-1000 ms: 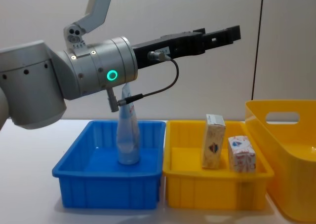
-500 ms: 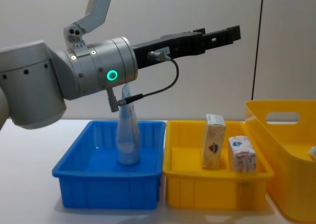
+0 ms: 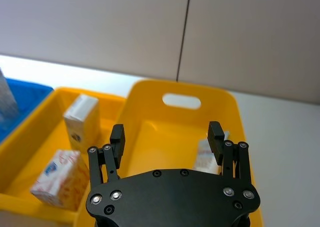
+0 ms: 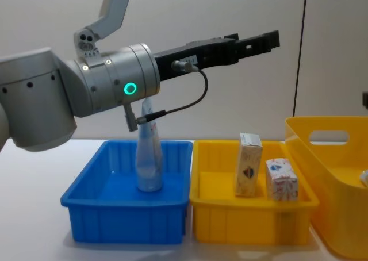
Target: Bimanual collaborative sorting of washing and personal care products
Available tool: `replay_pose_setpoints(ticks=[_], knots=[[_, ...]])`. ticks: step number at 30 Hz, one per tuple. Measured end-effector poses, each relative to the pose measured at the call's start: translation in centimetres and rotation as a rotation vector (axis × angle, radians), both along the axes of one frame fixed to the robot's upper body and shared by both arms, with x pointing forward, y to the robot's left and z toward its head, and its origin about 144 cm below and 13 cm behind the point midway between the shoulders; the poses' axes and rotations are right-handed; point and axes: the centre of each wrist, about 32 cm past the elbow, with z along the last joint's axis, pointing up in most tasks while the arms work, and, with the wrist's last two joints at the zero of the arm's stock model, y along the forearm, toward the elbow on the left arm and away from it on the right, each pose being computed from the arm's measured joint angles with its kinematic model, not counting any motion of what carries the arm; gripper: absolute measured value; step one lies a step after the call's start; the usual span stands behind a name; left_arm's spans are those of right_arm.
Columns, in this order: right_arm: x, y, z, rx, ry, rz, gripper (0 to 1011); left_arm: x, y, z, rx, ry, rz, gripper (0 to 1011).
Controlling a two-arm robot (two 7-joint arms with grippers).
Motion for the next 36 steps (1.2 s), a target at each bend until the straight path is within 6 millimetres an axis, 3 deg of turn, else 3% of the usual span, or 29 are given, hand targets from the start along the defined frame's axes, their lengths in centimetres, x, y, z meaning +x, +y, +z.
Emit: replay_pose_setpoints(ticks=[16,36], knots=[[-0.5,0.2,0.7,0.054,-0.113,0.078,1003,-2.6,1.4,-1.7,0.074,0.012,0.178,1001],[-3.9,3.2,-5.3,0.106,-0.123,0.160,1003,-6.8,3.1,-3.6,0.174,0.000,0.426,1001]])
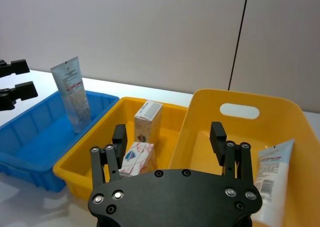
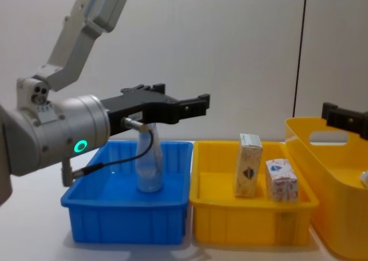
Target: Bimanual collaborative sorting of washing and personal care products
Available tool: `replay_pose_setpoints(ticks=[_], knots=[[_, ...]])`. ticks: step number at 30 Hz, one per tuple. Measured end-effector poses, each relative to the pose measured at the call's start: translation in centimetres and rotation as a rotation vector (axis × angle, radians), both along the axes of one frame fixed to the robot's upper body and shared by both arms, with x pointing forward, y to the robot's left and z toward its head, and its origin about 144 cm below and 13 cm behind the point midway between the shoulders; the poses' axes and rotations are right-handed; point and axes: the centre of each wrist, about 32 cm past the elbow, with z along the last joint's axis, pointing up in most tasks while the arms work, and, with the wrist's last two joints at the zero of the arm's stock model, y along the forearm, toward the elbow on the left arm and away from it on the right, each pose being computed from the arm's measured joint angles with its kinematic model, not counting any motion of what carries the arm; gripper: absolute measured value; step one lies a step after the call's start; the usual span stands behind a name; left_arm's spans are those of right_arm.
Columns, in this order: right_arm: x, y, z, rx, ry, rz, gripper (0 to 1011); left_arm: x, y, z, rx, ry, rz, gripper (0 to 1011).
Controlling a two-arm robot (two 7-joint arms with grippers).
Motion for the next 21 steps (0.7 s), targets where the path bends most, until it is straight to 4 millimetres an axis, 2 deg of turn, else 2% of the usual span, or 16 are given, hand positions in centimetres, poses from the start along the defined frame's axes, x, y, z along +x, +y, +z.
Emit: replay_pose_setpoints(ticks=[21], knots=[[-0.4,0.3,-0.6,0.007,0.000,0.007,1003,-4.7,1.2,-1.2,0.099,-0.049,0.238,1001]])
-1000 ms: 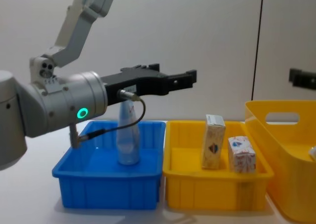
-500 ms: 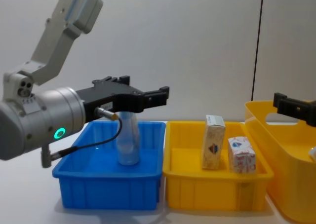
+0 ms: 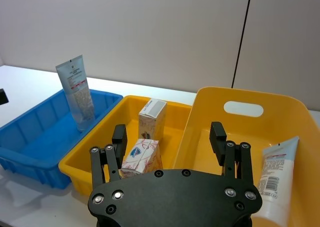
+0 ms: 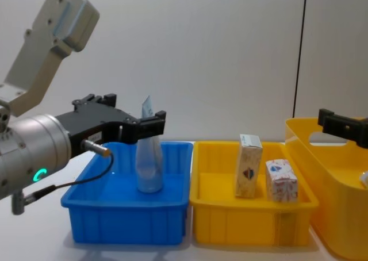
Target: Bimanual collaborative sorting of washing and personal care products
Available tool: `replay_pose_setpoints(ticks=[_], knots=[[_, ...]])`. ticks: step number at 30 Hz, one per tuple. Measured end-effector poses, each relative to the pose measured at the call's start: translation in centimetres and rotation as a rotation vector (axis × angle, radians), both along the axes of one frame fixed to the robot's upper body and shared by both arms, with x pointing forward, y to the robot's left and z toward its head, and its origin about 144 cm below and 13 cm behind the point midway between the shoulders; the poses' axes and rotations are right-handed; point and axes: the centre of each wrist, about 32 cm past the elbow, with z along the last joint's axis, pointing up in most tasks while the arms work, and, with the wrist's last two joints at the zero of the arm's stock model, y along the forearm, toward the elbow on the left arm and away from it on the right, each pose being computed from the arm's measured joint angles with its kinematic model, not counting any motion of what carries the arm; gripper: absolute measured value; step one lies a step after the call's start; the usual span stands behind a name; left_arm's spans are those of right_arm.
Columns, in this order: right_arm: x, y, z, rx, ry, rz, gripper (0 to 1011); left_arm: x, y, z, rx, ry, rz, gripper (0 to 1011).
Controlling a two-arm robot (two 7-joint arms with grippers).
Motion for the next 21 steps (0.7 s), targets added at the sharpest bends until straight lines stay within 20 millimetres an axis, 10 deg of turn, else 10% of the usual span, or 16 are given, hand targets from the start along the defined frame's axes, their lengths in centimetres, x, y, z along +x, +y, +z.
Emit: replay_pose_setpoints(ticks=[21], knots=[[0.4,0.8,1.1,0.004,0.055,0.055,1003,-0.9,0.2,-0.2,0.019,-0.014,0.045,1001]])
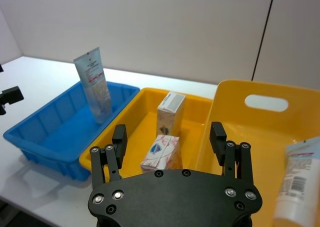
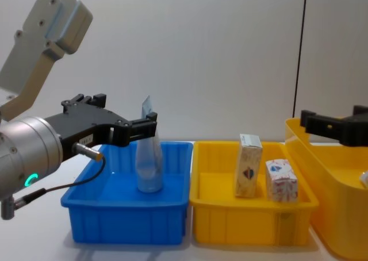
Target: Bimanual collaborative sorting of washing and personal care products
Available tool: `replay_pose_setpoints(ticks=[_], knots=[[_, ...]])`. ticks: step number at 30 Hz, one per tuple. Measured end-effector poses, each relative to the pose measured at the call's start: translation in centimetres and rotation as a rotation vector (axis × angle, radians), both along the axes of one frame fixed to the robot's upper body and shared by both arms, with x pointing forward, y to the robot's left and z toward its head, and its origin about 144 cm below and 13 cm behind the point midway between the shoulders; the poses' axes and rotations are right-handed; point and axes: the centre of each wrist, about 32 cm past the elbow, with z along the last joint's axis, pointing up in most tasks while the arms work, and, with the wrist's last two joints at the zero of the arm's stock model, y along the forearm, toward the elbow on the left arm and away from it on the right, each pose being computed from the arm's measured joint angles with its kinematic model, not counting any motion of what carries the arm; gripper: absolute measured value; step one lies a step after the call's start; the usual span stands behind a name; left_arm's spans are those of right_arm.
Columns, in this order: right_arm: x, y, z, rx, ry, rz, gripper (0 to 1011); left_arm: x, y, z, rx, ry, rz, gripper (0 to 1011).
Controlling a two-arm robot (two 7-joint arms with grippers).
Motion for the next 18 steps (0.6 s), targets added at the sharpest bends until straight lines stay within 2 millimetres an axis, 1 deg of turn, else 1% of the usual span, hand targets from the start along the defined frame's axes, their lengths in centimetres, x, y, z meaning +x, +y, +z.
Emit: replay_pose_setpoints(ticks=[9,18], knots=[[0.6,1.1,0.8,-0.015,0.087,0.025,1003,0.0,0.0,0.0,0.000,0.000,0.000,1001],[1.1,2.2,0.7,-0.072,0.165,0.008,1003,0.0,0.0,0.0,0.000,0.000,0.000,1001]])
